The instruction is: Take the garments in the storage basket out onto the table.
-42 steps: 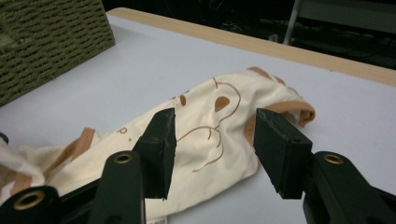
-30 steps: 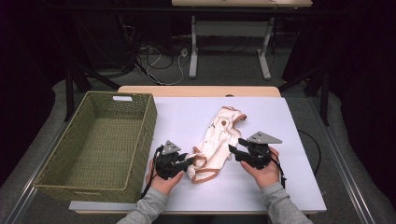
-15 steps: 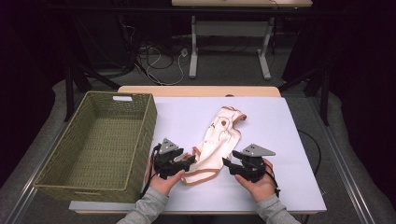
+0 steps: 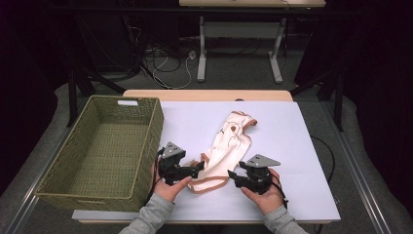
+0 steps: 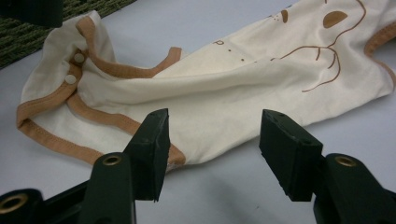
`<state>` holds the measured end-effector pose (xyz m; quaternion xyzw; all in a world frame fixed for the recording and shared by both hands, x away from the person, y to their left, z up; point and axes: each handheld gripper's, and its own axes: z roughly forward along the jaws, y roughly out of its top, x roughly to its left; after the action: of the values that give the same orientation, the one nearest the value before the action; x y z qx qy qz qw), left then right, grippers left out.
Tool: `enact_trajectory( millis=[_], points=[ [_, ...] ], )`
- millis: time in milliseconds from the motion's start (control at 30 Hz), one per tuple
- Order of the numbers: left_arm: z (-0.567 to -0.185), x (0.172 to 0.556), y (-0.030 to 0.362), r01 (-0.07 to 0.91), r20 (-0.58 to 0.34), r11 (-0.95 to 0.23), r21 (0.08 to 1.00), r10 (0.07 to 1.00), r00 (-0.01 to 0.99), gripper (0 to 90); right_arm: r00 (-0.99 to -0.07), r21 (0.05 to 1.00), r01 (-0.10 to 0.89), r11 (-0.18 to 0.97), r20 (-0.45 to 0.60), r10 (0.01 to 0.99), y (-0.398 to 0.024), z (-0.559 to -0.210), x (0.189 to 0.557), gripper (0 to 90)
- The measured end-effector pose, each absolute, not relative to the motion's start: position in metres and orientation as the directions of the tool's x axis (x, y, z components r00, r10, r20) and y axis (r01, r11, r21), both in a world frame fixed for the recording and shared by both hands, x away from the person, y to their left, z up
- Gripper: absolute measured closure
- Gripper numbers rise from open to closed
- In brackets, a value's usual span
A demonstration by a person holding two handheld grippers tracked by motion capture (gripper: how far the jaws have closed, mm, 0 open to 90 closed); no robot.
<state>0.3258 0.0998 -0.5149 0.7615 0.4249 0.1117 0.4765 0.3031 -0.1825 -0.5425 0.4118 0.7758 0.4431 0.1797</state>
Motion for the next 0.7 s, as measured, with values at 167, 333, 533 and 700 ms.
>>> enact_trajectory(
  millis=[167, 333, 533, 700],
  points=[
    [-0.515, 0.327, 0.101, 0.543, -0.243, -0.173, 0.821, 0.755, 0.609, 15.8, -0.596, 0.835, 0.488, 0.256, 0.104, 0.796, -0.180, -0.544, 0.303, 42.5],
    [-0.515, 0.328, 0.103, 0.541, -0.246, -0.166, 0.824, 0.756, 0.607, 15.8, -0.599, 0.832, 0.488, 0.264, 0.098, 0.795, -0.177, -0.546, 0.303, 42.5],
    [-0.514, 0.328, 0.105, 0.542, -0.248, -0.161, 0.825, 0.758, 0.603, 15.8, -0.605, 0.829, 0.485, 0.279, 0.087, 0.791, -0.173, -0.548, 0.302, 43.0],
    [-0.515, 0.328, 0.104, 0.544, -0.251, -0.161, 0.824, 0.757, 0.604, 15.9, -0.602, 0.827, 0.492, 0.271, 0.099, 0.793, -0.172, -0.550, 0.303, 43.6]
  ],
)
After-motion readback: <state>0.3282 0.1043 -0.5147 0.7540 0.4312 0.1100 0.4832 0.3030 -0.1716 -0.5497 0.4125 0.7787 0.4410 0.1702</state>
